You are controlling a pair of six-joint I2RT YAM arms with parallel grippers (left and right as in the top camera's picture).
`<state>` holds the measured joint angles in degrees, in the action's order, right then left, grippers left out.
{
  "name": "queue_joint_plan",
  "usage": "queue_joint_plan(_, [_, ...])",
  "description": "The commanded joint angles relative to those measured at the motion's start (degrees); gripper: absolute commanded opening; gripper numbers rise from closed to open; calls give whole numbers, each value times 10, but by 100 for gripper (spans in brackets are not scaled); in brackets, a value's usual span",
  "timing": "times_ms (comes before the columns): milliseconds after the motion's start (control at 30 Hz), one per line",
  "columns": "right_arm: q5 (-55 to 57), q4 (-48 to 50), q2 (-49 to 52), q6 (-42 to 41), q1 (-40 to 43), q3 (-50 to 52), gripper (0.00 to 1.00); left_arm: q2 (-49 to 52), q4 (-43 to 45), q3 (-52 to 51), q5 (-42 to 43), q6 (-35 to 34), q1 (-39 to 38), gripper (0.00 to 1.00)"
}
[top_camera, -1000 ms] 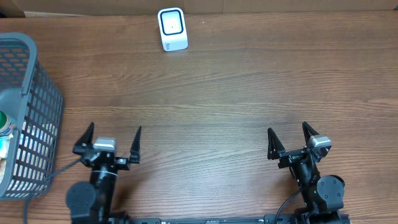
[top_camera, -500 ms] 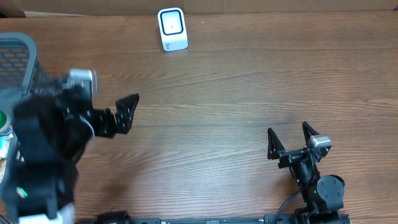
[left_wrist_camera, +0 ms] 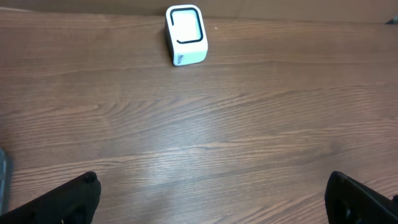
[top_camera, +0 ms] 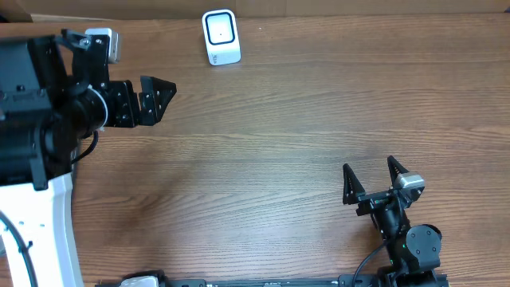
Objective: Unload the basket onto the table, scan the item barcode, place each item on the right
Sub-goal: 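Move the left gripper over the grey basket and lower inside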
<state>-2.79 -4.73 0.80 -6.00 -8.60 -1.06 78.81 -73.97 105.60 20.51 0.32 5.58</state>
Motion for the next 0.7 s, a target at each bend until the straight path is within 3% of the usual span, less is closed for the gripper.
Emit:
queue_joint_plan(0, [-3,2,-6,-2,3,6,100,-1,5,19,-36,-33,-1,99])
queue_joint_plan(133, [-3,2,-6,-2,3,6,100,-1,1,53,-94,-98,24,100])
queue_joint_plan(367, [-3,2,-6,-2,3,6,100,-1,-12,132,-104,-142,139,100])
queue_joint_plan(667, [-3,2,-6,-2,3,6,100,6,-43,139,-122,-171,287,100])
